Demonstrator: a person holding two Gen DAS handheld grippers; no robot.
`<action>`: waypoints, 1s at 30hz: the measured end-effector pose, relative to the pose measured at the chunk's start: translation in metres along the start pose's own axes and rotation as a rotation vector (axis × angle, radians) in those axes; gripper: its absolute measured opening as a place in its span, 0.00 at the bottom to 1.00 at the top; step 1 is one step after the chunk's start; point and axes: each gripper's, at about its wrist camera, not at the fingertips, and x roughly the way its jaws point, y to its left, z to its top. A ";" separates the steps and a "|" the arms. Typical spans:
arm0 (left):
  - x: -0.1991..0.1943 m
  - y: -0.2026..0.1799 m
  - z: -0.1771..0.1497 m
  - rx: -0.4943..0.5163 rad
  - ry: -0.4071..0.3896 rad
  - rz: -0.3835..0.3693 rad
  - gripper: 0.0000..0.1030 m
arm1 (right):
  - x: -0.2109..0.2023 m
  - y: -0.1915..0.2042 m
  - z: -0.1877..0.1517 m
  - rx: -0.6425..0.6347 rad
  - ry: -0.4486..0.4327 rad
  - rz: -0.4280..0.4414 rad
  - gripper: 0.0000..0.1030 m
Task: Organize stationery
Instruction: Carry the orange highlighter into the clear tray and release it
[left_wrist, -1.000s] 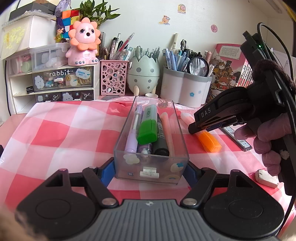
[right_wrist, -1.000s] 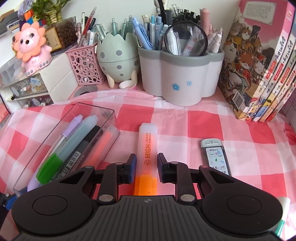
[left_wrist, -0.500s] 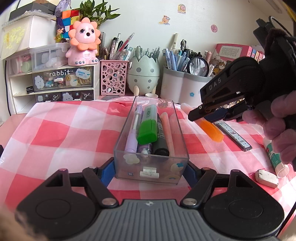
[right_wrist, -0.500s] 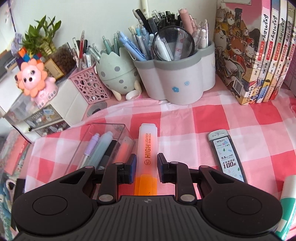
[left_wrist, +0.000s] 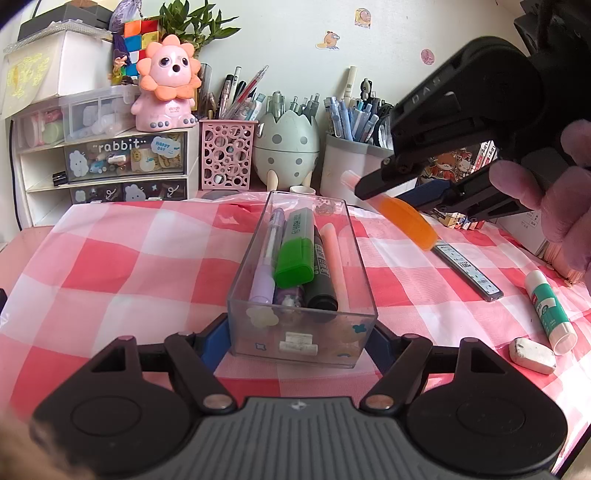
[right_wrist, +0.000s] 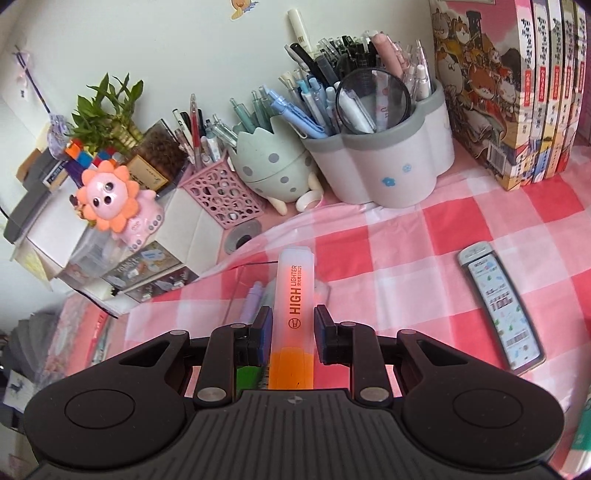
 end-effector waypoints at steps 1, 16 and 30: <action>0.000 0.000 0.000 0.000 0.000 0.000 0.48 | 0.001 0.001 0.000 0.010 0.003 0.005 0.23; 0.000 0.000 0.000 0.000 0.000 0.000 0.48 | 0.019 0.011 -0.009 0.141 0.016 0.006 0.23; 0.000 -0.001 0.000 -0.001 0.000 0.000 0.48 | 0.014 0.013 -0.007 0.110 -0.005 -0.001 0.32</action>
